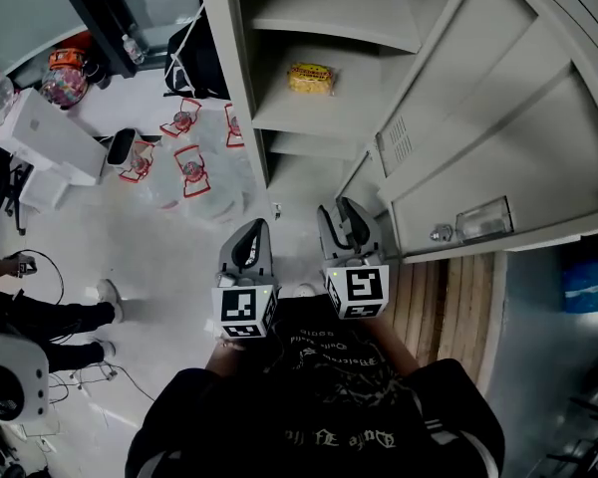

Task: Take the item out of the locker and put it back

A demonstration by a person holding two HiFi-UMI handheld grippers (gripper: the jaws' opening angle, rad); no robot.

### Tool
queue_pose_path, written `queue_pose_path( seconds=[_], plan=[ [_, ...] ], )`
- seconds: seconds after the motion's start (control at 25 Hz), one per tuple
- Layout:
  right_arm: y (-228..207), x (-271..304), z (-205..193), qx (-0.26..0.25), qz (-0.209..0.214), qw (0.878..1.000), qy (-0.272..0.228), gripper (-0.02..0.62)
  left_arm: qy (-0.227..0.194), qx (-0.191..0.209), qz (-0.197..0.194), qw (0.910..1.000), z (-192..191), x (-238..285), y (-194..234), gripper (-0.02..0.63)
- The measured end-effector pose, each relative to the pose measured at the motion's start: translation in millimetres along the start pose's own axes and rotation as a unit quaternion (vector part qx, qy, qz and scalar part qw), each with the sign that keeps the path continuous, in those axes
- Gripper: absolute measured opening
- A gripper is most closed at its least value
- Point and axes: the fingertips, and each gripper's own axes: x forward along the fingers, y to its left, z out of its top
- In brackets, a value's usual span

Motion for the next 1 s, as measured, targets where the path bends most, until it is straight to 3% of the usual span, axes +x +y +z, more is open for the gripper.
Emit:
queue_pose_path(
  seconds=[0.44, 0.68, 1.0],
  plan=[
    [2.6, -10.7, -18.0, -0.013, 0.005, 1.000, 0.017, 0.164, -0.003, 0.002, 0.005, 1.0000, -3.0, -8.0, -3.6, 0.006],
    [5.1, -19.1, -12.5, -0.022, -0.002, 1.000, 0.011, 0.021, -0.003, 0.008, -0.001, 1.0000, -1.5, -11.6, -7.1, 0.006],
    [2.7, -21.1, -14.2, -0.034, -0.007, 0.999, 0.011, 0.005, -0.001, 0.016, -0.006, 0.9999, -4.3, -10.4, -9.0, 0.006]
  ],
)
